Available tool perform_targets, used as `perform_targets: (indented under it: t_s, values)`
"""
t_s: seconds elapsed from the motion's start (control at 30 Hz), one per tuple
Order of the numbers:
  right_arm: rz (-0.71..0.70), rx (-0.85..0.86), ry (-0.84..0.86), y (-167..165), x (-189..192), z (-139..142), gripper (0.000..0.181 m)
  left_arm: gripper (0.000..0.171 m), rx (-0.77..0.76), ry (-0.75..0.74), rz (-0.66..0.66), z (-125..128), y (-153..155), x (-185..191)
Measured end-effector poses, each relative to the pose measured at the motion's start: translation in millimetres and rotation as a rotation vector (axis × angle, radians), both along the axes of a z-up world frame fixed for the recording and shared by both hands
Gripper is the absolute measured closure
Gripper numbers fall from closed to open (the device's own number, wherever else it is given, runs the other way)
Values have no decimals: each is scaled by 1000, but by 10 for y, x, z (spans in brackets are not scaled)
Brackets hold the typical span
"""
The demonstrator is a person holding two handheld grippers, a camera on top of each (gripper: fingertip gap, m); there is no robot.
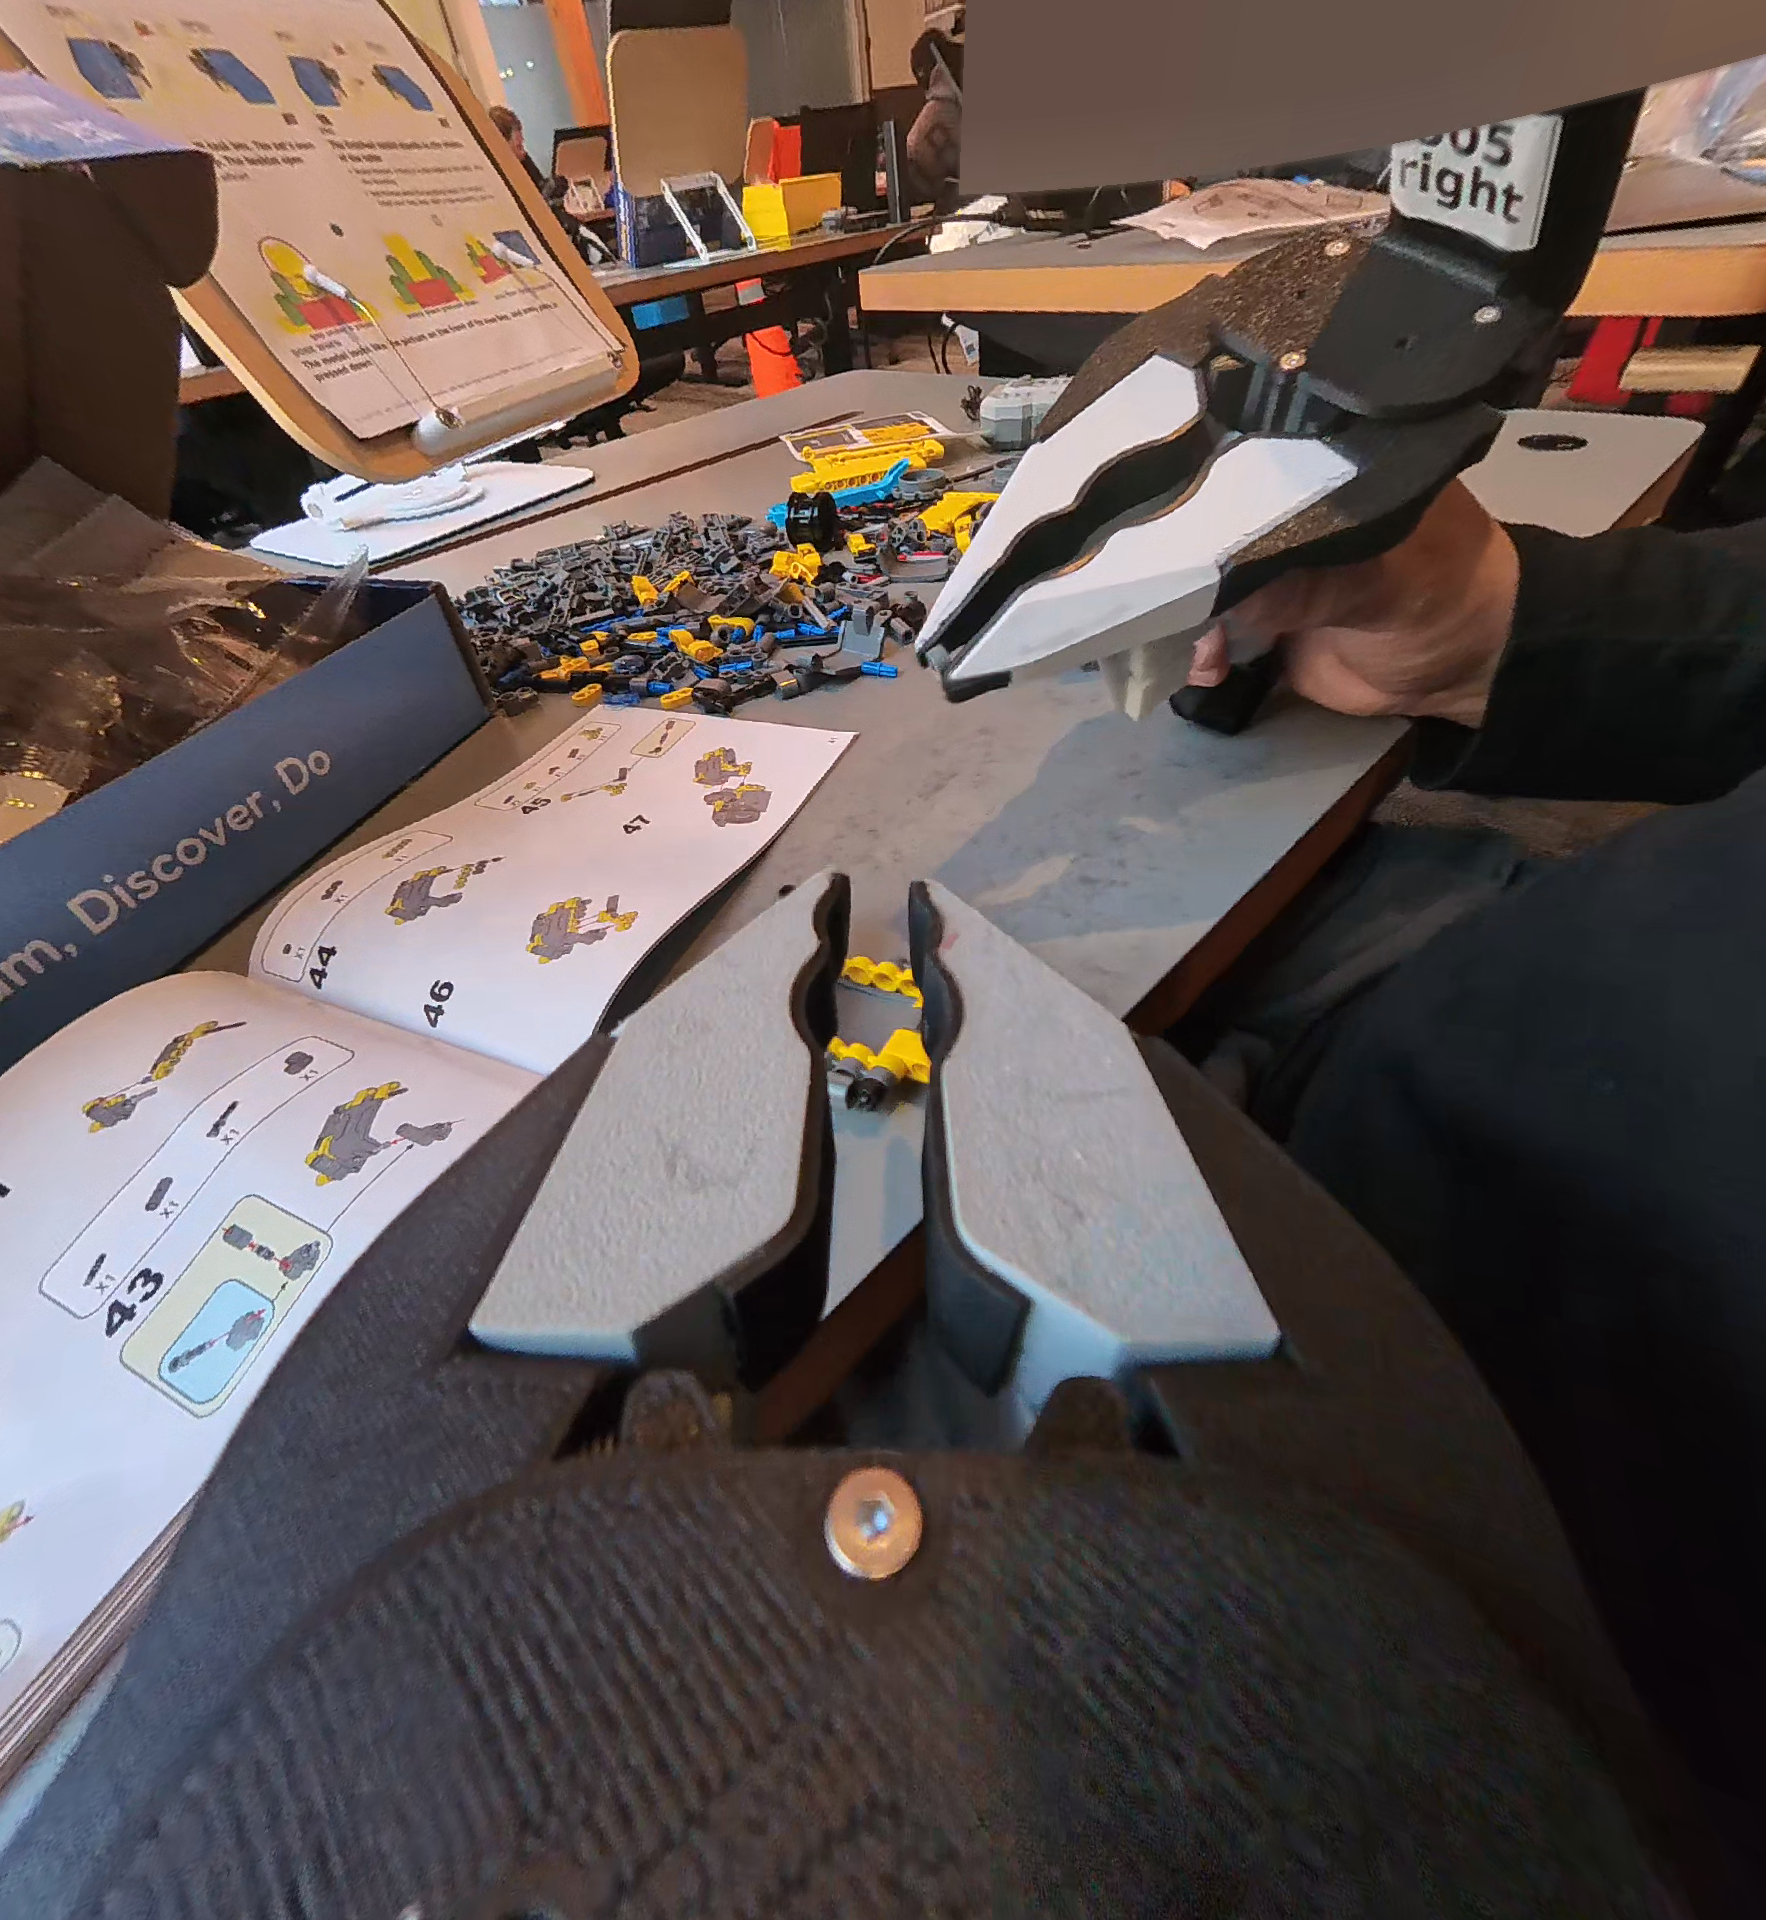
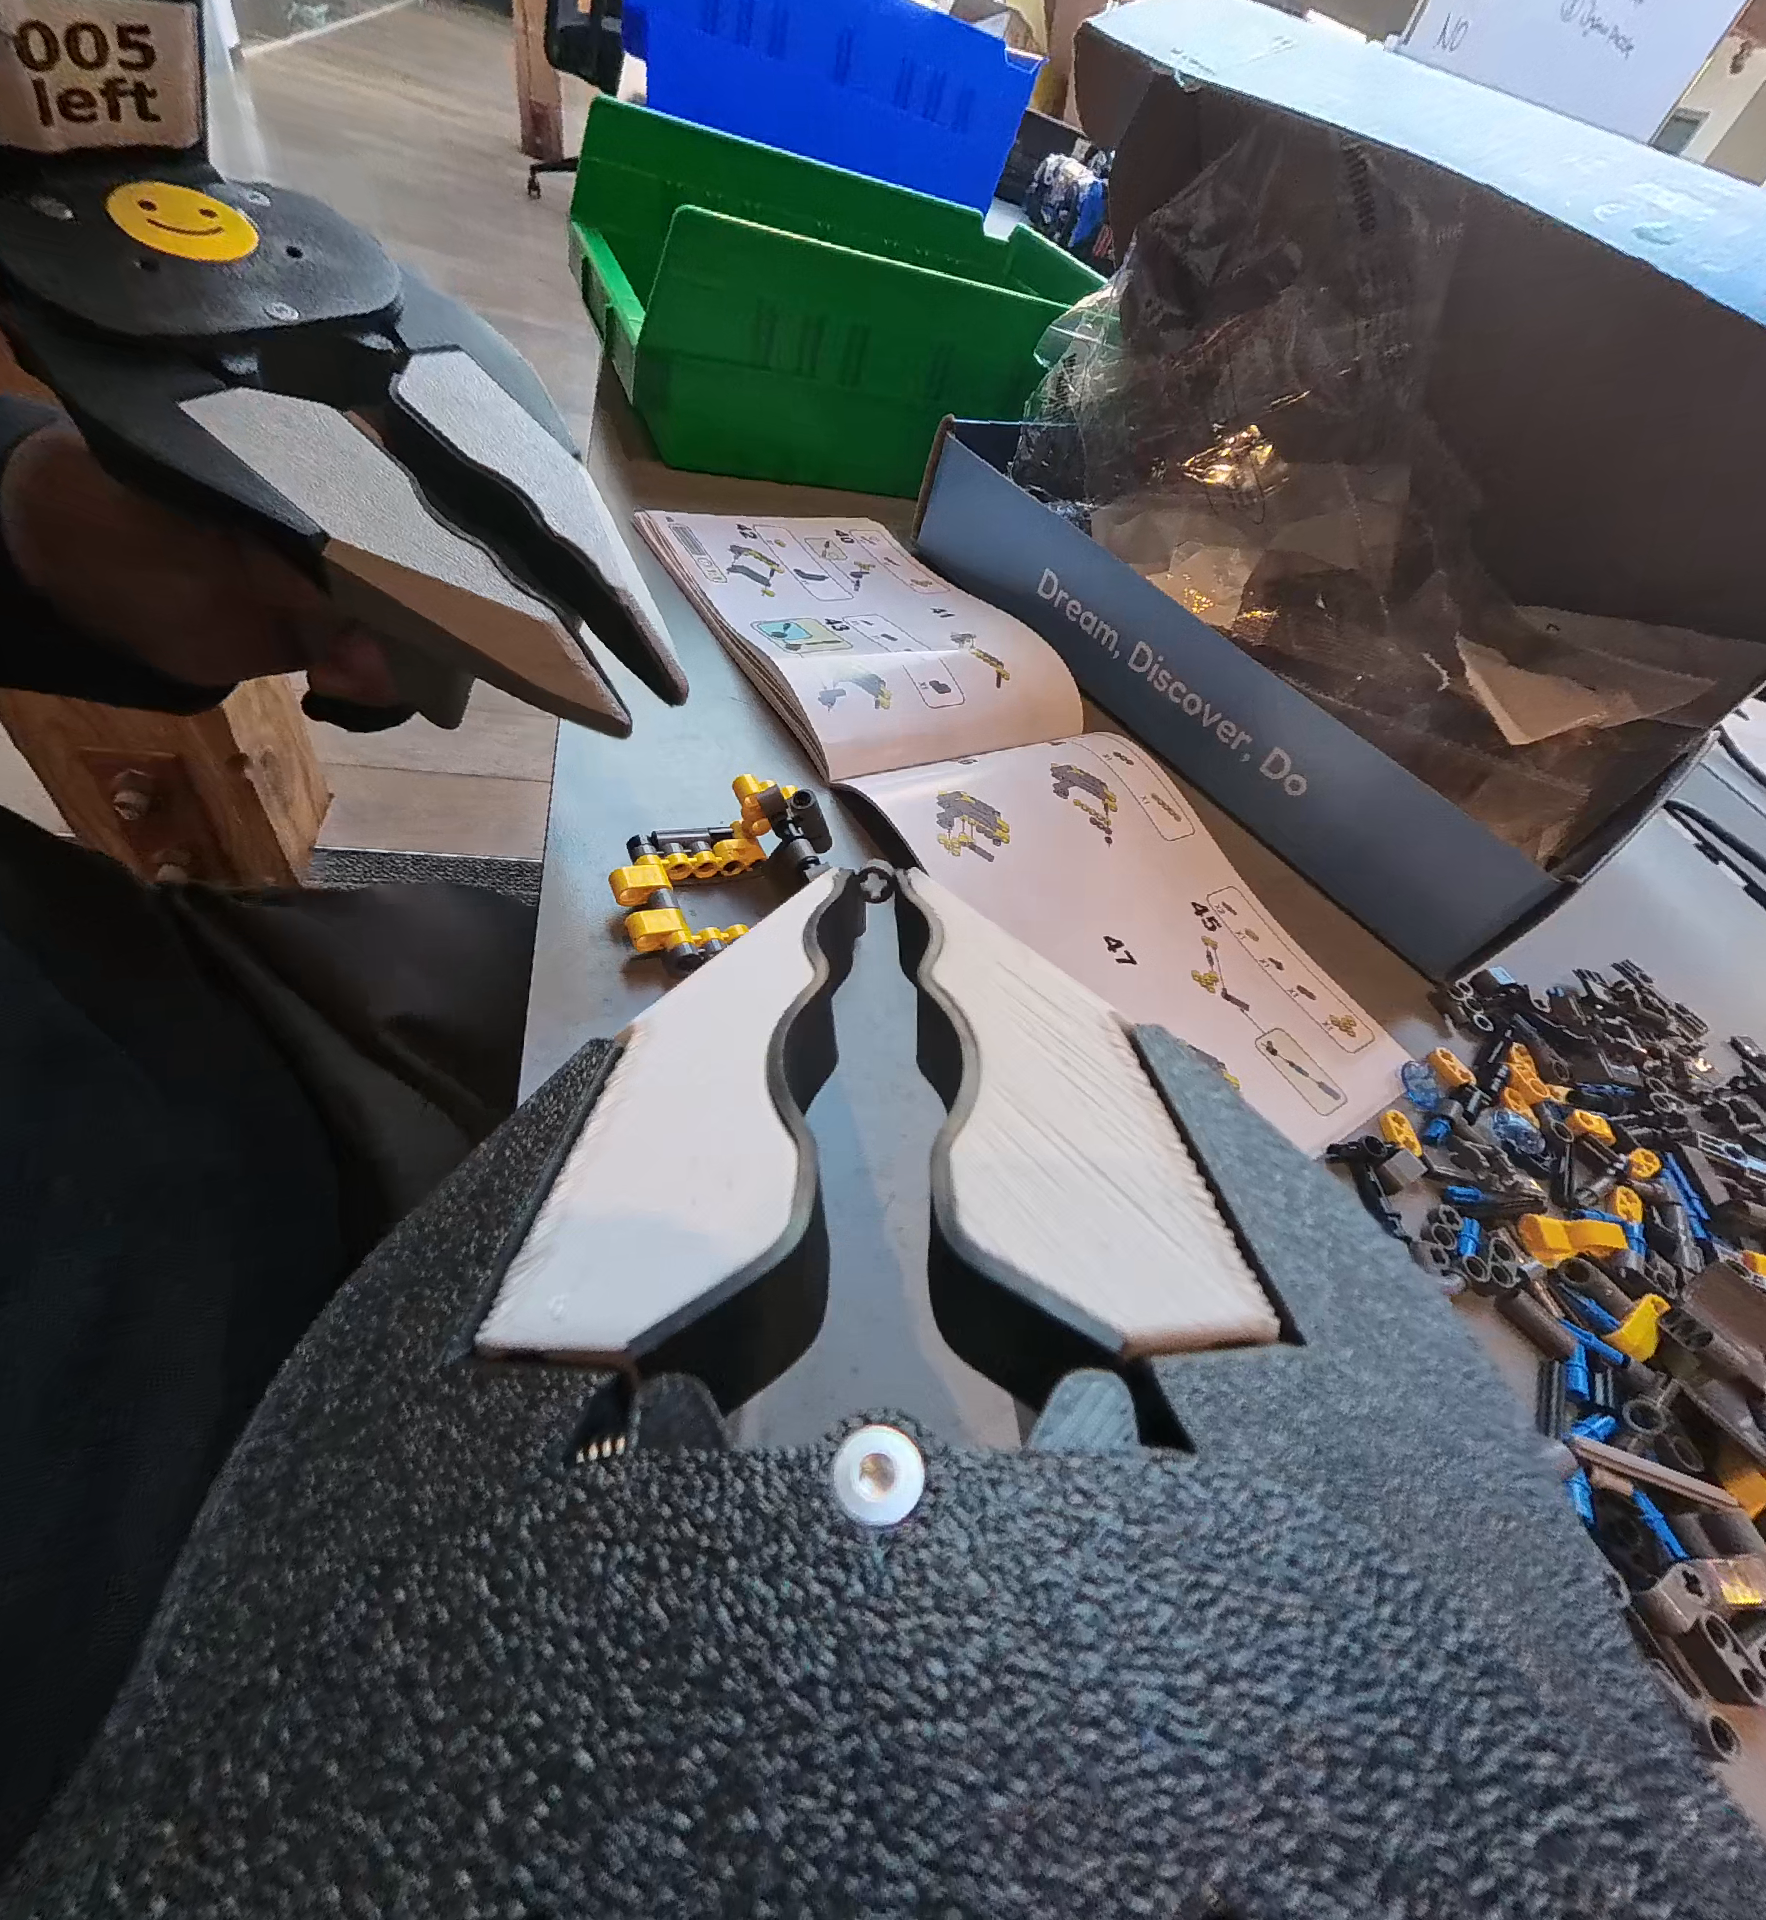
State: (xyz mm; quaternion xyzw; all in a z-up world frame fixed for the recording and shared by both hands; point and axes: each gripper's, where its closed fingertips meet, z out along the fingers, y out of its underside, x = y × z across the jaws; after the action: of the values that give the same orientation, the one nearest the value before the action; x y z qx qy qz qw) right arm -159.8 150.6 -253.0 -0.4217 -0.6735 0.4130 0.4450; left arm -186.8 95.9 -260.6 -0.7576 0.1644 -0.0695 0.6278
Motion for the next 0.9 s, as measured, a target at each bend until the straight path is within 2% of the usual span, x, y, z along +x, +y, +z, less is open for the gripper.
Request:
perform_targets:
  t_s: [0.37, 0.67, 0.9]
  values:
    - [63, -74, -37, -43, -91, -13, 175, 147, -68, -37, 29, -132, -154, -31]
    - [74, 31, -73, -148, -136, -122, 175, 146, -100, 11, 61, -206, -173, -14]
    - [11, 75, -94, -91, -66, -168, 175, 147, -115, 24, 43, -243, -89, 16]
